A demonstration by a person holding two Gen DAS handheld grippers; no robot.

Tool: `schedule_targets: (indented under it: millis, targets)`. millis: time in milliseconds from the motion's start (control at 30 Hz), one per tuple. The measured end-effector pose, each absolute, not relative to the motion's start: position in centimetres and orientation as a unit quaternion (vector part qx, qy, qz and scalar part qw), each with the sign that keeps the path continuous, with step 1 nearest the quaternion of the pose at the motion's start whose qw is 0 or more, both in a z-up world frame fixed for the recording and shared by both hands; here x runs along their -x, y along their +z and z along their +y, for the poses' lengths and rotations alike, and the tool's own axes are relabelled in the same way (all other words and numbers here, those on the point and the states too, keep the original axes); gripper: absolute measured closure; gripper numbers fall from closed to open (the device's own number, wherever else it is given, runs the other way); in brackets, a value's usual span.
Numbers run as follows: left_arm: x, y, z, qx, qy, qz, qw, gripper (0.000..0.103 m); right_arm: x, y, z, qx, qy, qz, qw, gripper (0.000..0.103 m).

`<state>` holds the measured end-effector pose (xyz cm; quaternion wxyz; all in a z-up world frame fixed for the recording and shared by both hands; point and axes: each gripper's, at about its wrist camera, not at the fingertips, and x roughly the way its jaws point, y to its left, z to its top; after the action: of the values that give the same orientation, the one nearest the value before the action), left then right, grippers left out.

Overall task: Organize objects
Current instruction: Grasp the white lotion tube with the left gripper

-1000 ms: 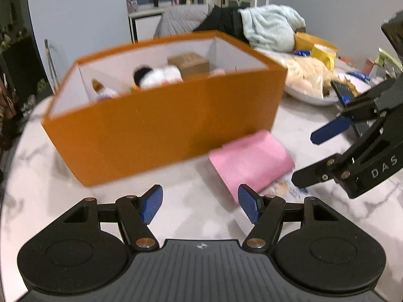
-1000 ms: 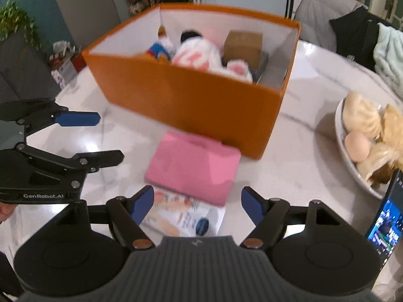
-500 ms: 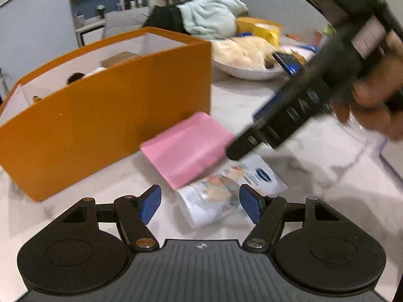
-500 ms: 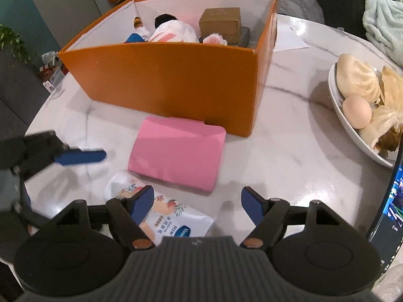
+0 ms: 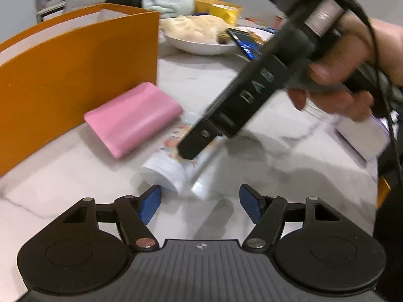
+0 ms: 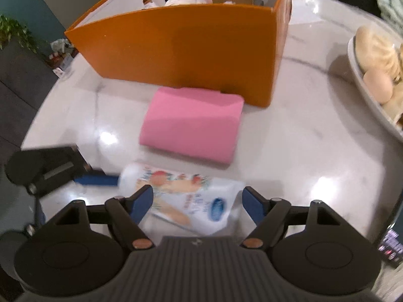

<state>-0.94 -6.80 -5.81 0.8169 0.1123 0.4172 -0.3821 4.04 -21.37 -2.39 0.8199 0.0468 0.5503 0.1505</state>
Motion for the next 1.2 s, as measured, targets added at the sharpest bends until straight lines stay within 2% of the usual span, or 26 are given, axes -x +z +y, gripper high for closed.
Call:
schedule_targets:
  millis: [233,400,500,600,767,833,1100,1200]
  targets:
    - [1.9,-4.3,-6.7,-0.174,-0.338,0.344,0.858,0.021,-4.0,-2.4,-21.5,-0.079,0.158,0.554,0.814,0.022]
    - [1.0,-4.3,-8.3,-0.208,-0.352,0.340,0.847,0.020,-4.3,-1.4,-21.9,-0.106,0.137,0.540,0.824,0.023]
    - [0.5,-4.8,-9.5,-0.245,-0.359,0.342,0.833,0.032,-4.3,-0.6,-22.5,-0.117,0.128,0.528,0.832,0.023]
    - [-0.2,-5.5,-10.6,-0.258,-0.369,0.346,0.823,0.032,-4.1,-0.3,-23.2,-0.123,0.123,0.523,0.834,0.023]
    - [-1.7,-6.2,-11.3,-0.230,-0.380,0.370,0.816,0.037,-4.1,-0.2,-24.2,-0.127,0.113,0.520,0.837,0.023]
    - [-1.7,-6.2,-11.3,-0.216,-0.383,0.373,0.817,0.044,-4.2,-0.1,-24.4,-0.129,0.110,0.517,0.839,0.023]
    - [-0.4,-6.0,-7.8,-0.202,-0.347,0.396,0.826,0.045,-4.7,-0.5,-24.1,-0.114,0.095,0.505,0.851,0.023]
    - [-1.2,-5.8,-5.0,-0.180,-0.314,0.415,0.835,0.045,-5.4,-0.9,-24.4,-0.142,0.079,0.502,0.850,0.023]
